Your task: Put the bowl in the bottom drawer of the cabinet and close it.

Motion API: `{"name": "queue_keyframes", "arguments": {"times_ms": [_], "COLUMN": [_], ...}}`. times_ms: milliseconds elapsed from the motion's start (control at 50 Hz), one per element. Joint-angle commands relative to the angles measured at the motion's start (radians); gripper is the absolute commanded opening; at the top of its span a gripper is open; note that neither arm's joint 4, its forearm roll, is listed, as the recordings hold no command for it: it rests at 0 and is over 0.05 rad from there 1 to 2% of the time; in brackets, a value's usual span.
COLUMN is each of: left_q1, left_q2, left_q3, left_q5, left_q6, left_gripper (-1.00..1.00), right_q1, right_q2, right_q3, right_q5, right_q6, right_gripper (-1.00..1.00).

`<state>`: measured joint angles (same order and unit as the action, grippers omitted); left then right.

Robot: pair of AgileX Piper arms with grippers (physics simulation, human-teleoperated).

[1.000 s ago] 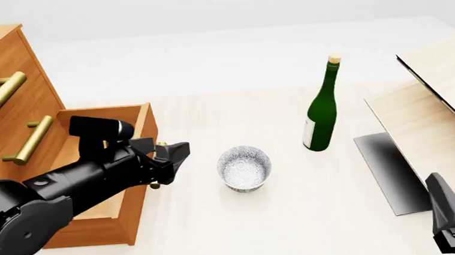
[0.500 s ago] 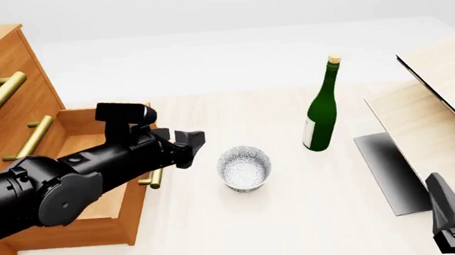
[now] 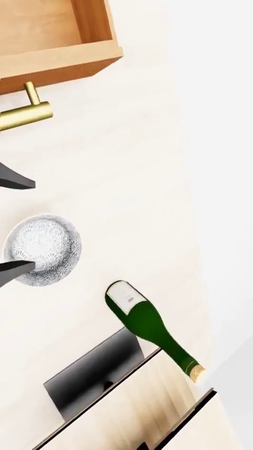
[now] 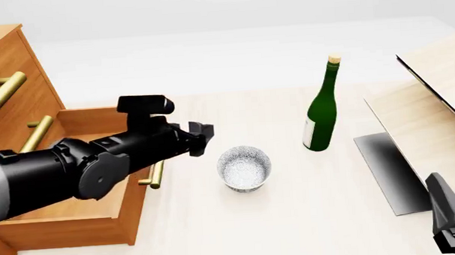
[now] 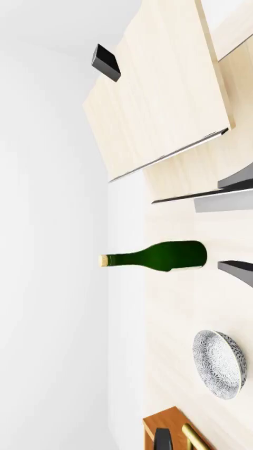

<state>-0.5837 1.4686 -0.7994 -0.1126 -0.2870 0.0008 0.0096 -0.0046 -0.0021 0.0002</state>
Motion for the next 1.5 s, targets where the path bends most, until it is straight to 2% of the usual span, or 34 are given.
{"name": "queue_keyframes", "arguments": {"times_ms": [20, 1500], "left_q1": [-0.003, -0.027], "left_q2": [0.052, 0.376], "left_q3": [-0.031, -0.173], "left_q5": [-0.001, -0.034], "left_q6": [-0.035, -0.155], "left_gripper": [1.00, 1.00], "right_q1": [0.000, 0.000], "right_q2": [-0.001, -0.001], "right_q3": [0.000, 0.000], "right_q5": [0.000, 0.000], "right_q6": [0.000, 0.000], "right_gripper": [1.00, 1.00]}}
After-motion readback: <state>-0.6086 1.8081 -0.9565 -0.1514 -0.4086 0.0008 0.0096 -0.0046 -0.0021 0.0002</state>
